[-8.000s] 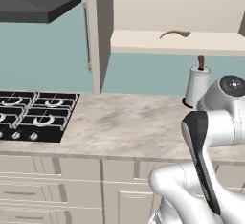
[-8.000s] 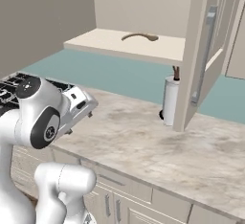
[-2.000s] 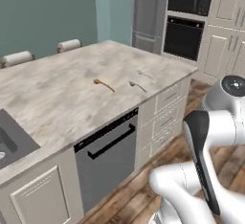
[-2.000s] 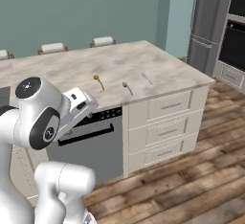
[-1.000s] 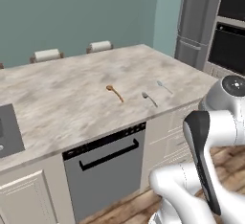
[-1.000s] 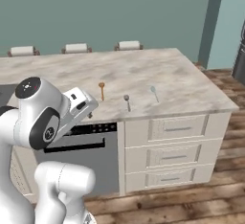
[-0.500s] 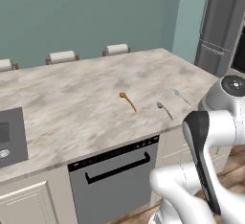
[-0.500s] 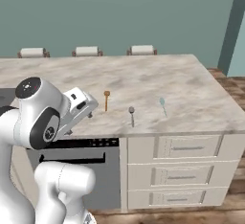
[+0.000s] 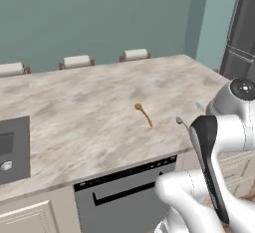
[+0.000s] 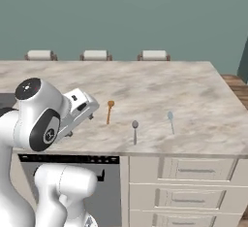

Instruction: Organize the utensils by type. Pick up the wooden spoons from the counter and place them in the open cabinet. Then pick up the metallic utensils from the counter and place them in the open drawer.

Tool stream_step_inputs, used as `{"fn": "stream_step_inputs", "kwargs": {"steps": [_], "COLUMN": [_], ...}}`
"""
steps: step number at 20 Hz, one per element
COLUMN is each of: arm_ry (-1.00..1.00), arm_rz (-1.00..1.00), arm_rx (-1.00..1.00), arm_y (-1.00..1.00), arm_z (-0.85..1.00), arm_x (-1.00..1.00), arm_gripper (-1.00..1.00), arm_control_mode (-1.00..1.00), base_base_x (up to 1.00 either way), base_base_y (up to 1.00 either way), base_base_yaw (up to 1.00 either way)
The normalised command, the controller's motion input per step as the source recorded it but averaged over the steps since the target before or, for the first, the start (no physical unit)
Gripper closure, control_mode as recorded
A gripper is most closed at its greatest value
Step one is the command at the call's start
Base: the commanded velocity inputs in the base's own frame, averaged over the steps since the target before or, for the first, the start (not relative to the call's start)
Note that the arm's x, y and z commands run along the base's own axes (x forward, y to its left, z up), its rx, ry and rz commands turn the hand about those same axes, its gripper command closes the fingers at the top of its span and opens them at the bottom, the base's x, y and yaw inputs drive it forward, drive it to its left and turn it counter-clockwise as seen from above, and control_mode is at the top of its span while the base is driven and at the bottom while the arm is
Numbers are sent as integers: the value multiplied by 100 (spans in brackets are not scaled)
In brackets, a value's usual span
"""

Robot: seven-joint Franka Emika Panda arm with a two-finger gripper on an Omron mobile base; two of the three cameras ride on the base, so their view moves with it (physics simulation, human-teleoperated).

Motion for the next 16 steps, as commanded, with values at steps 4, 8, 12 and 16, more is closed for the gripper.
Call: {"fn": "stream_step_inputs", "kwargs": {"steps": [4,8,12,16], "arm_ry": [0,0,0,4], "arm_rz": [0,0,0,13], "arm_rx": [0,0,0,6], "arm_y": [0,0,0,-18], "arm_z": [0,0,0,0], "arm_x": [0,0,0,49], "arm_gripper": [-100,-100,-100,-100], "arm_control_mode": [100,100,100,-100], "base_base_x": [50,31,23,0], "base_base_y": [-34,-33,-31,0], "base_base_yaw": [20,21,19,0]}}
